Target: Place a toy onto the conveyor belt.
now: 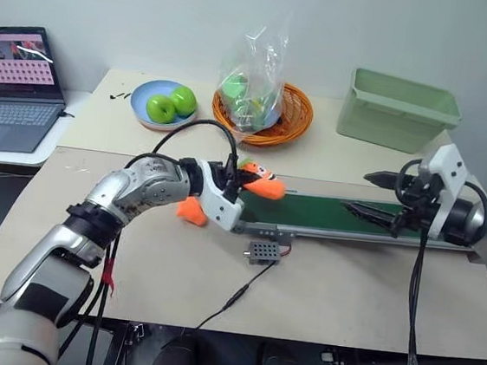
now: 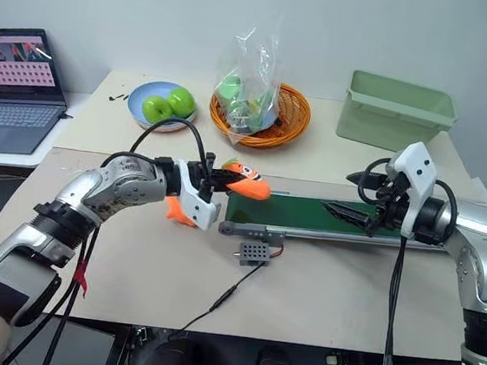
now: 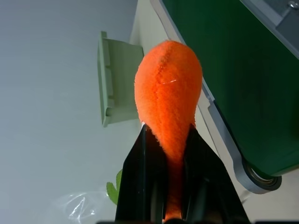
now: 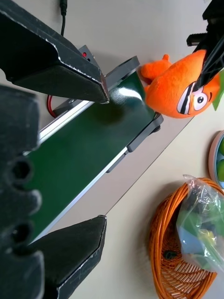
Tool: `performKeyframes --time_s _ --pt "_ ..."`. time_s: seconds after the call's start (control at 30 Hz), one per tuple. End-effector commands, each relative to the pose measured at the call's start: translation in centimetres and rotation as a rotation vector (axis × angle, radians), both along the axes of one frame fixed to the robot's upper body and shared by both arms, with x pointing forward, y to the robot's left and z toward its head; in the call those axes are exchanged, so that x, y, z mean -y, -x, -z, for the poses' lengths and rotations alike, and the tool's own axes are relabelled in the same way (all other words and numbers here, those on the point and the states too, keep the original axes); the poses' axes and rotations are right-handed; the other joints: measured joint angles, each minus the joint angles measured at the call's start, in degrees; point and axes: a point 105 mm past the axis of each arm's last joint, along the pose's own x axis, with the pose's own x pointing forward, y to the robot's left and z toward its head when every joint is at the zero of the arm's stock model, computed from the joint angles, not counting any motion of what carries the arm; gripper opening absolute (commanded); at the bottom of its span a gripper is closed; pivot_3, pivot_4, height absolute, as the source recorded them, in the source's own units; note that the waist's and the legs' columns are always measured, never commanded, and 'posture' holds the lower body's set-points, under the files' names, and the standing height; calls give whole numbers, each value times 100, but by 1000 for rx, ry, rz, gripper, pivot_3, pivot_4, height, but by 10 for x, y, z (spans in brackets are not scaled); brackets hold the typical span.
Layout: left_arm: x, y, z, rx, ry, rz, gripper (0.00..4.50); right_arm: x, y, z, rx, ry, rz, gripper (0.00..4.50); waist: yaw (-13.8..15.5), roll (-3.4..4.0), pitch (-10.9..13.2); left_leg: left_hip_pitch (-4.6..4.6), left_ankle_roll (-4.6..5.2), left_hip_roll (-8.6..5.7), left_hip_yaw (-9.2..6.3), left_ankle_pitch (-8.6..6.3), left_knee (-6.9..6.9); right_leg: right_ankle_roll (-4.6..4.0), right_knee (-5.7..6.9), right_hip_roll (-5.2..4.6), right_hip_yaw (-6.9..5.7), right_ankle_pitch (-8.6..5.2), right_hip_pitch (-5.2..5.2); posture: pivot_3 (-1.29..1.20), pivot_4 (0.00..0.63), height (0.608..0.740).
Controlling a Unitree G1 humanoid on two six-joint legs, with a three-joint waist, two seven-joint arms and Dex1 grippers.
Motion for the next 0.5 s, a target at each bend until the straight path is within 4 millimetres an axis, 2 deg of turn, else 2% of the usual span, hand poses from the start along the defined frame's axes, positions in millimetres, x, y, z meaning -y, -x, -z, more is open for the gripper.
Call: performKeyframes --time_s 0.03,0.13,0.5 --pt "11 -6 -5 34 19 23 31 0 5 -17 67 -1 -1 4500 1 0 0 1 0 0 0 0 0 0 0 0 0 0 1 0 150 740" --pt "13 -14 -1 21 26 7 31 1 7 -20 73 -1 5 4500 3 0 0 -1 1 0 0 -1 0 2 -1 0 0 0 -1 0 150 740" --pt "17 -21 19 -22 -31 26 31 7 14 -20 78 1 43 4500 1 -1 1 -1 2 -1 0 -1 0 3 1 0 0 0 -1 0 150 740"
